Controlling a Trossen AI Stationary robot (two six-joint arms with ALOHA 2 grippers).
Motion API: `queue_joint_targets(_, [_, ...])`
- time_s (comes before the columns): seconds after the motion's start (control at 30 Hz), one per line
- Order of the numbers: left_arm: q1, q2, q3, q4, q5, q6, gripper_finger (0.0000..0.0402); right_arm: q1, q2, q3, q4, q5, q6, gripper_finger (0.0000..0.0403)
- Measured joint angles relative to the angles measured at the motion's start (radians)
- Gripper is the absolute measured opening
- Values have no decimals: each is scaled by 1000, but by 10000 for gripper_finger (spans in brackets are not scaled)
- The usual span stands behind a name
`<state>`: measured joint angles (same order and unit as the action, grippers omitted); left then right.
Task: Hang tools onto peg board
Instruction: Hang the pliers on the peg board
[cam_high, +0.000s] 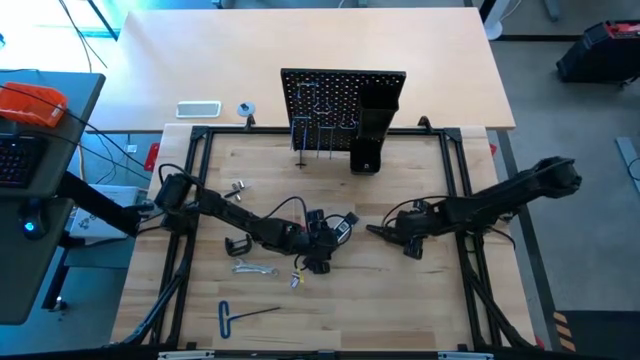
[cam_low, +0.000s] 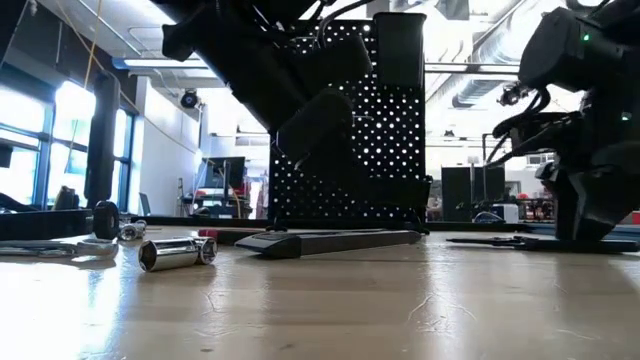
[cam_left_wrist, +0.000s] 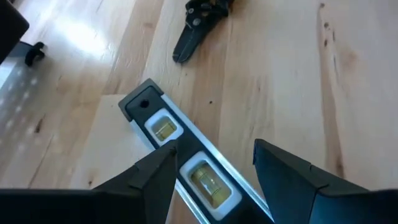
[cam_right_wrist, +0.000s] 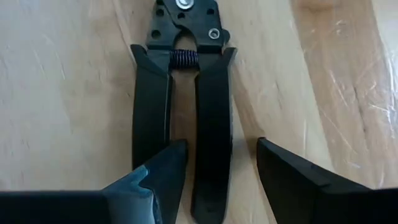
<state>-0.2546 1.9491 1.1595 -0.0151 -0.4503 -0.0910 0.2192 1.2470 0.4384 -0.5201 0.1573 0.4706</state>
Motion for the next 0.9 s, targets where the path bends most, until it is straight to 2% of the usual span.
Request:
queue_joint_targets(0.13, [0, 0, 1, 15, 0, 0, 201, 1, 63, 8, 27, 3, 5, 170])
queue_joint_targets(0.2, [0, 0, 1, 20, 0, -1, 201, 2, 68, 8, 38, 0, 24, 132])
queue_joint_targets(0.3, [1, -1, -5, 44, -20, -11, 201, 6, 48, 1, 44, -7, 37, 53])
queue_joint_targets(0.33, [4, -2, -14, 65, -26, -20, 201, 11, 40, -1, 44, -3, 34, 44])
queue_joint_targets(0.43, [20, -3, -42, 150, -21, -50, 201, 27, 24, -6, 46, 9, 47, 44])
queue_joint_targets(0.6, [47, -3, -84, 342, 70, -97, 201, 68, -9, 1, 32, 35, 76, 44])
queue_joint_targets(0.9, [66, -3, -85, 480, 155, -127, 201, 155, -56, 132, -136, 153, 79, 44])
